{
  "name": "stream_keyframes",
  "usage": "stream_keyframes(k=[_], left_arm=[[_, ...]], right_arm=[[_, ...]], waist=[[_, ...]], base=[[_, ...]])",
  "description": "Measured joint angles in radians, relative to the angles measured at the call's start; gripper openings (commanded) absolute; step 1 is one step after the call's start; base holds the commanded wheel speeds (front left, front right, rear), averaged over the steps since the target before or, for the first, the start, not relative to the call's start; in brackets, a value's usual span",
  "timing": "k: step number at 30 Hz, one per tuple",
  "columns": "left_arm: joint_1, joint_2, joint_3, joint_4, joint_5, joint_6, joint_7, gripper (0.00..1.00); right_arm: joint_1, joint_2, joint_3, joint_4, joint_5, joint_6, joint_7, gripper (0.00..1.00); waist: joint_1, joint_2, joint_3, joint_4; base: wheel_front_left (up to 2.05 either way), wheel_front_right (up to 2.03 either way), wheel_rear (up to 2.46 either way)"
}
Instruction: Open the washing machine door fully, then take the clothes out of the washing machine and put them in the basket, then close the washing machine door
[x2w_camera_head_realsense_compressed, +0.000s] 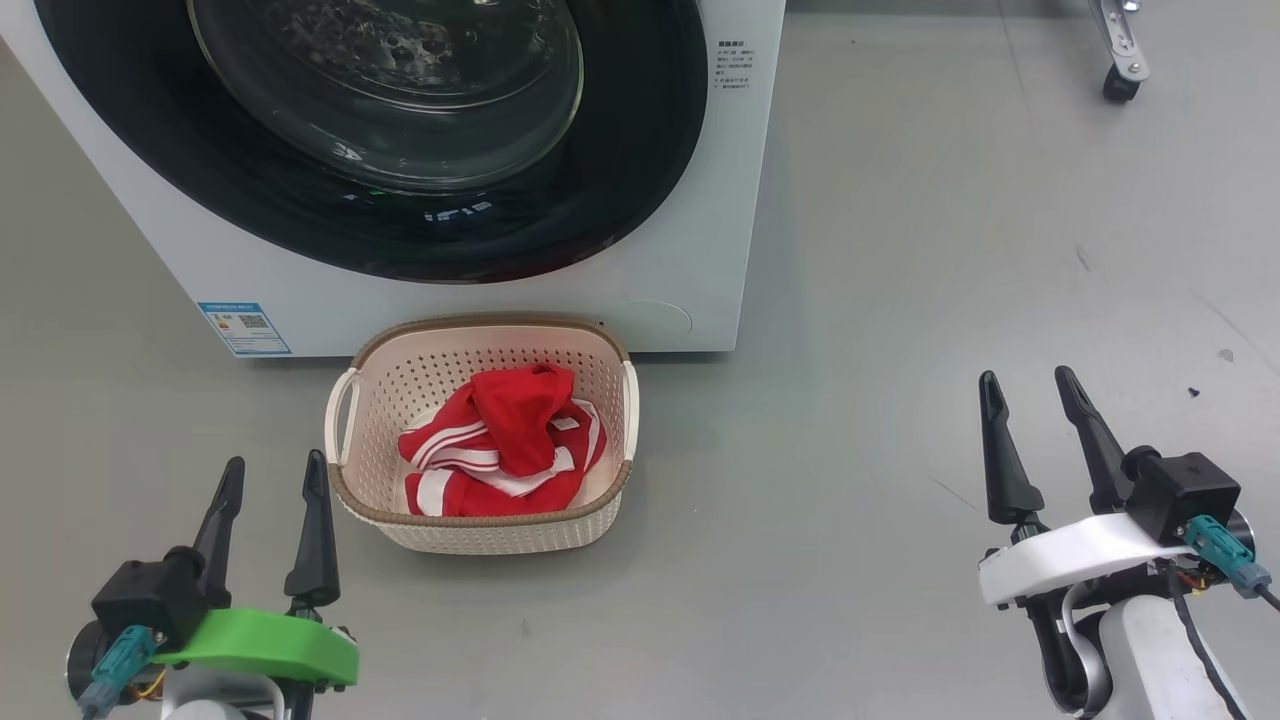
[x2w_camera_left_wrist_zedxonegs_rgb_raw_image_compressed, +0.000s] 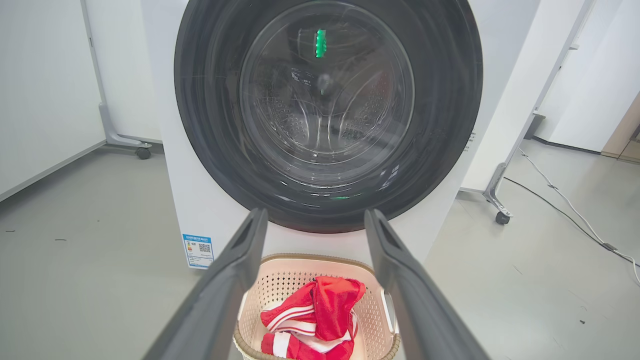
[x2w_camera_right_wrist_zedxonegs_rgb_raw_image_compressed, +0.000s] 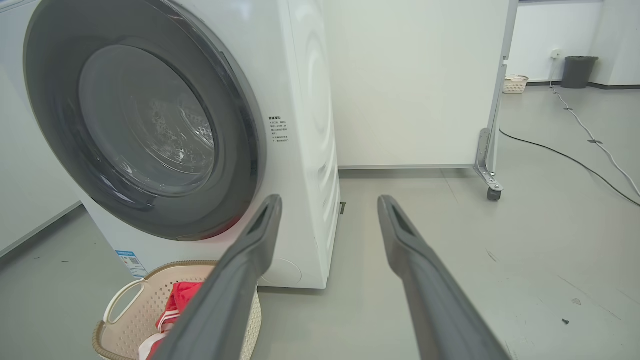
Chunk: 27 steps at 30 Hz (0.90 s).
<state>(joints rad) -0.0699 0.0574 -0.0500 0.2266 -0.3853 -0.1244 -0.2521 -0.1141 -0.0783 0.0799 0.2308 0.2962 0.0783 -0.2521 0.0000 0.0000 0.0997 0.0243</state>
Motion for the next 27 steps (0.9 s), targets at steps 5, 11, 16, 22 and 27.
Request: stream_keyframes(k=[5, 11, 16, 22, 27], left_arm=[[0.000, 0.000, 0.000, 0.000, -0.001, 0.000, 0.000, 1.00], [0.000, -0.001, 0.000, -0.002, -0.001, 0.000, 0.000, 1.00], [0.000, -0.002, 0.000, -0.003, -0.001, 0.000, 0.000, 1.00], [0.000, -0.003, -0.002, -0.011, -0.011, 0.000, 0.000, 1.00], [0.005, -0.009, -0.008, 0.004, -0.015, 0.000, 0.004, 0.00]], right_arm=[[0.000, 0.002, -0.002, 0.000, 0.000, 0.002, 0.000, 1.00], [0.000, 0.005, -0.006, 0.000, -0.007, 0.003, 0.000, 1.00], [0.000, 0.008, -0.007, 0.000, -0.007, 0.009, 0.000, 1.00], [0.000, 0.009, -0.009, 0.000, -0.009, 0.009, 0.000, 1.00], [0.005, 0.016, -0.008, 0.019, -0.010, 0.013, 0.001, 0.00]], waist=[[0.0000, 0.0000, 0.001, 0.000], [0.0000, 0.0000, 0.003, -0.001], [0.0000, 0.0000, 0.004, -0.001], [0.0000, 0.0000, 0.007, 0.000], [0.0000, 0.0000, 0.008, 0.000]], base=[[0.00, 0.00, 0.00], [0.00, 0.00, 0.00], [0.00, 0.00, 0.00], [0.00, 0.00, 0.00], [0.00, 0.00, 0.00]])
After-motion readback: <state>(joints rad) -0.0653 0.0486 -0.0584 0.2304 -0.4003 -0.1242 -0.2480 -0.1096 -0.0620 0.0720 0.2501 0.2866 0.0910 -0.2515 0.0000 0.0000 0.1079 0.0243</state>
